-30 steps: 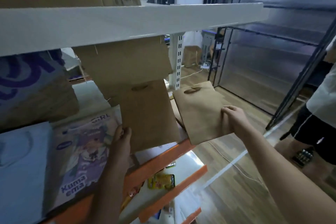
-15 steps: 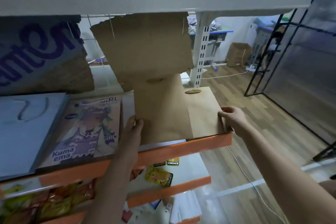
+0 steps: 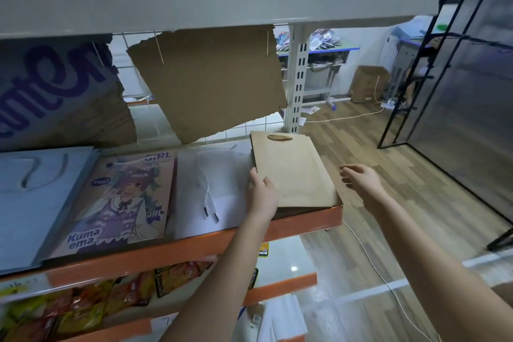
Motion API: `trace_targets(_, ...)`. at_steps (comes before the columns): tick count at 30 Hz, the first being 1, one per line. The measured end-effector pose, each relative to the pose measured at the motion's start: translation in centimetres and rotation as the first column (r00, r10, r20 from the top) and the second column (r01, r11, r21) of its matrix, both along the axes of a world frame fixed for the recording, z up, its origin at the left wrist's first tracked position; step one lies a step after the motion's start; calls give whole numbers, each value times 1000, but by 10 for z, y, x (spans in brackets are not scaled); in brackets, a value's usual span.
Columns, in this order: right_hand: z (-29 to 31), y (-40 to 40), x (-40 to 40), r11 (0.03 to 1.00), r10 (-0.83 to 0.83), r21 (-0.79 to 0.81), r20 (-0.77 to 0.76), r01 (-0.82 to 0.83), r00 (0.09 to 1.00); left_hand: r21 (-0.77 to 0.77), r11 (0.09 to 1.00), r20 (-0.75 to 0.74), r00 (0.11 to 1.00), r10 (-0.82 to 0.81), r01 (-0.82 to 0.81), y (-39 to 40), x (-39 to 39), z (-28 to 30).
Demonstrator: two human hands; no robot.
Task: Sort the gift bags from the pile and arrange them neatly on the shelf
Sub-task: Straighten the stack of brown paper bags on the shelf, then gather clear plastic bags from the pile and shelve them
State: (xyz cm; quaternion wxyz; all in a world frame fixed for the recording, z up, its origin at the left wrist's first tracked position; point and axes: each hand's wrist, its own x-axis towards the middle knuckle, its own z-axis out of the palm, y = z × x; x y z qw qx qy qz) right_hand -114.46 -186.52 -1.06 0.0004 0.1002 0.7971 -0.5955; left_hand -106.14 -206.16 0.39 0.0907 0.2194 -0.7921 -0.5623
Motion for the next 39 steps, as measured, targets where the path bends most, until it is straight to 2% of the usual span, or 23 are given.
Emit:
trace_targets(2, -2, -4, 0, 1000, 25, 1, 0, -25, 1000, -212, 977, 72, 997, 8, 8, 4, -2, -3)
trace_targets(4, -4, -9, 0, 999, 49, 10, 7, -49, 999, -332, 943, 151, 988, 12, 39, 6, -2, -5)
trace_targets(8, -3, -16, -4, 990, 68, 125, 15, -70, 998, -369, 925, 230, 973, 0, 87, 3, -2, -4)
trace_targets(12, 17, -26, -5, 893, 82, 448, -88, -34, 993, -459, 878, 214, 976, -34, 132, -21, 2, 10)
trace_targets(16, 39, -63, 2, 794, 212, 606, -209, -43, 955, -713, 690, 155, 988, -24, 129, -78, 15, 21)
trace_targets(19, 47, -114, 20, 724, 382, 684, -293, -88, 876, -821, 553, 175, 985, 6, 143, -132, 36, 30)
trace_targets(22, 46, -182, 47, 645, 508, 756, -319, -109, 800, -882, 431, 234, 971, 46, 192, -194, 68, 38)
trace_targets(24, 43, -234, 70, 621, 571, 766, -295, -168, 766, -889, 392, 284, 956, 66, 237, -240, 98, 43)
trace_targets(27, 45, -318, 114, 553, 698, 790, -264, -266, 666, -899, 323, 355, 924, 139, 296, -312, 151, 52)
trace_targets(31, 41, -435, 159, 384, 840, 841, -147, -380, 522, -920, 305, 329, 906, 264, 245, -408, 226, 60)
trace_targets(32, 45, -466, 176, 370, 853, 832, -127, -414, 506, -927, 302, 313, 902, 298, 222, -433, 246, 62)
trace_targets(35, 60, -545, 228, 420, 869, 794, -213, -440, 446, -929, 333, 290, 873, 391, 160, -499, 305, 68)
trace_targets(39, 68, -644, 285, 333, 936, 778, -203, -533, 288, -919, 392, 262, 815, 517, 46, -573, 378, 71)
